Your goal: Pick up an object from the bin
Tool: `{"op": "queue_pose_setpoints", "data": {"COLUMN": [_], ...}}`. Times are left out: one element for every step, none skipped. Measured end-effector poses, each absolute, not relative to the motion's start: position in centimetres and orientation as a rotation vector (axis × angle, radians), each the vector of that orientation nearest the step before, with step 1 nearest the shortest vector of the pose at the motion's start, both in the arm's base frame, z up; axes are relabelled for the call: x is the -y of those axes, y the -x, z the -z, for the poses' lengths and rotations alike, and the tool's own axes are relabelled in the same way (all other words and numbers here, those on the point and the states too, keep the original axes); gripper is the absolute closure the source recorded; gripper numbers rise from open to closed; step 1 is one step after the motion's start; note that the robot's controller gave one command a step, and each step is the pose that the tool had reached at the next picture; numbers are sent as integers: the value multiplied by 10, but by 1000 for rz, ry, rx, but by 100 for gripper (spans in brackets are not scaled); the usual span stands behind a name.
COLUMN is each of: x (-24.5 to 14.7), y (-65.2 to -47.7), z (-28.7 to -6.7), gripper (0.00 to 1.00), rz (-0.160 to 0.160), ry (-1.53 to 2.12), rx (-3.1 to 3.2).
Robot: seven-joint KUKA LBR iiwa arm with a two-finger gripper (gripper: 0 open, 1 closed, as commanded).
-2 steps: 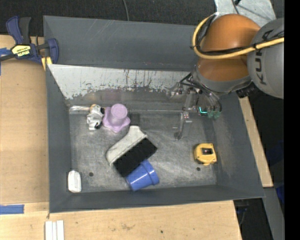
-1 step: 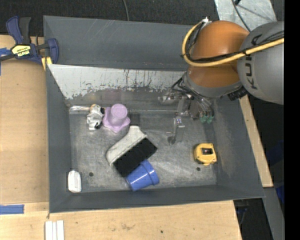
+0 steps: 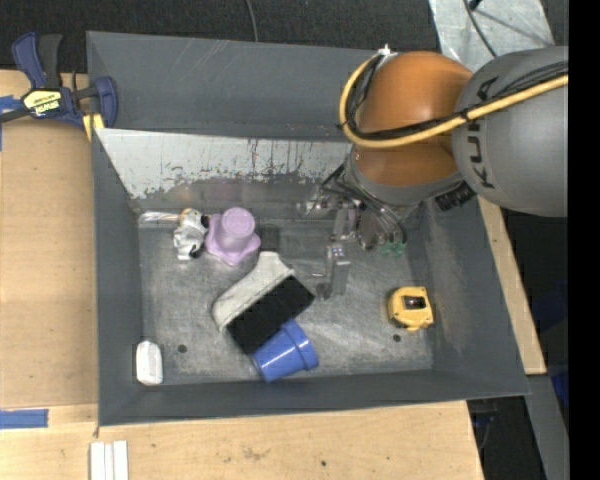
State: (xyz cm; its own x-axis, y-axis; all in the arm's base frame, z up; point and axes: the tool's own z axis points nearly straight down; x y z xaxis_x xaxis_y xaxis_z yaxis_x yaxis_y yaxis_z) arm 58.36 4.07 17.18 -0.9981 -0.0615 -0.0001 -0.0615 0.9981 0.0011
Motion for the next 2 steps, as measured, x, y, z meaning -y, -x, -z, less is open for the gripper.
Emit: {"op": "queue_pose_setpoints", "data": {"x": [-42, -49], "y": [-574, -581], "z": [-198, -166], "gripper": [0, 0], "rz": [-1, -1], "ry": [-86, 8], "rx": [-3137, -3127]}}
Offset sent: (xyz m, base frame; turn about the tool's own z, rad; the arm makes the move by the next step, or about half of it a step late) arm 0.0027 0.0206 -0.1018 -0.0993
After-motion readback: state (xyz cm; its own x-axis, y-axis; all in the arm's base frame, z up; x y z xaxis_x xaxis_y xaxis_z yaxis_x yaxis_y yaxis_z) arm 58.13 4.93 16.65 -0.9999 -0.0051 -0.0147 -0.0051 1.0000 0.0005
